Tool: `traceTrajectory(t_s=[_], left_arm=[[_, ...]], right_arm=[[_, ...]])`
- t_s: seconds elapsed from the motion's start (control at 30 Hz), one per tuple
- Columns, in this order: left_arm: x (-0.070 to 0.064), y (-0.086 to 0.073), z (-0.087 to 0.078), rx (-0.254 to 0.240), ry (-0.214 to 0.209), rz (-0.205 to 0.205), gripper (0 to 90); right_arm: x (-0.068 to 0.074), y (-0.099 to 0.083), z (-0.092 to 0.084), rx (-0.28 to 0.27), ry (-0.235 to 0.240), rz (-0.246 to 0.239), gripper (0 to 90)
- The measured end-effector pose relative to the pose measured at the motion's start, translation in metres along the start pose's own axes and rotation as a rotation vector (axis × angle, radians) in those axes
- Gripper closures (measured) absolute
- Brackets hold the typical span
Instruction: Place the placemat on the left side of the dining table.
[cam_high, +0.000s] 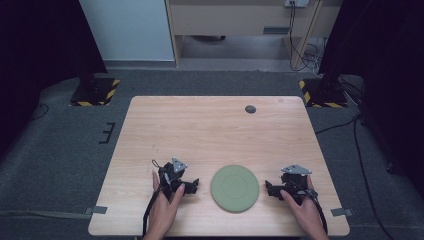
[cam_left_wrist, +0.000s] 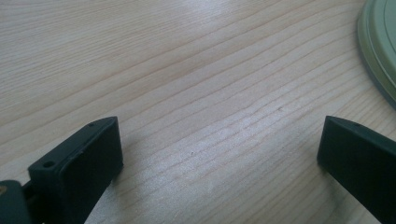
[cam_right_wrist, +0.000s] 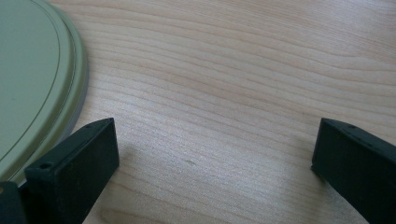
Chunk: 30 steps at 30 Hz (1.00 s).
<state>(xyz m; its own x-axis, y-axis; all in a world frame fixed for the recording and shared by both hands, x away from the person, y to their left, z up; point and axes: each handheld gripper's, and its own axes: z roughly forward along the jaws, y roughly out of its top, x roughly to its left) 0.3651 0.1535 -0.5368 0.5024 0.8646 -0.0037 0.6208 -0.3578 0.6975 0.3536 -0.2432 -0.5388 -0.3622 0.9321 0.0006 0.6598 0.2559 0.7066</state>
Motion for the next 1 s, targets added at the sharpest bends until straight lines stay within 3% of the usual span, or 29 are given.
traceTrajectory(t_s=[0.37, 0.4, 0.43, 0.5, 0.57, 0.63, 0.77, 0.8, 1.0], left_arm=[[0.001, -0.001, -0.001, 0.001, -0.022, 0.021, 0.0], [0.002, -0.003, -0.004, -0.014, -0.048, 0.045, 0.5], [0.002, -0.003, -0.004, -0.014, -0.048, 0.045, 3.5], [0.000, -0.004, -0.013, -0.074, -0.064, 0.054, 3.1], [-0.001, -0.004, -0.017, -0.096, -0.074, 0.061, 3.6], [-0.006, -0.004, -0.022, -0.111, -0.095, 0.089, 3.2], [-0.021, -0.008, -0.024, -0.096, -0.155, 0.115, 2.5], [-0.029, -0.008, -0.024, -0.087, -0.169, 0.141, 2.5], [-0.045, -0.007, -0.024, -0.069, -0.180, 0.191, 2.6]], right_arm=[[0.000, 0.001, 0.000, 0.002, 0.005, -0.004, 0.8], [0.000, 0.000, 0.000, -0.002, 0.009, -0.008, 1.9], [0.000, 0.000, 0.000, -0.002, 0.009, -0.008, 1.9], [0.001, -0.001, -0.005, -0.007, 0.031, -0.020, 3.9], [0.002, -0.002, -0.007, -0.016, 0.044, -0.030, 3.5], [0.005, -0.003, -0.011, -0.034, 0.070, -0.048, 3.7], [0.014, -0.005, -0.015, -0.039, 0.115, -0.098, 4.0], [0.015, -0.005, -0.015, -0.043, 0.122, -0.103, 4.1], [0.022, -0.006, -0.020, -0.059, 0.151, -0.122, 4.1]])
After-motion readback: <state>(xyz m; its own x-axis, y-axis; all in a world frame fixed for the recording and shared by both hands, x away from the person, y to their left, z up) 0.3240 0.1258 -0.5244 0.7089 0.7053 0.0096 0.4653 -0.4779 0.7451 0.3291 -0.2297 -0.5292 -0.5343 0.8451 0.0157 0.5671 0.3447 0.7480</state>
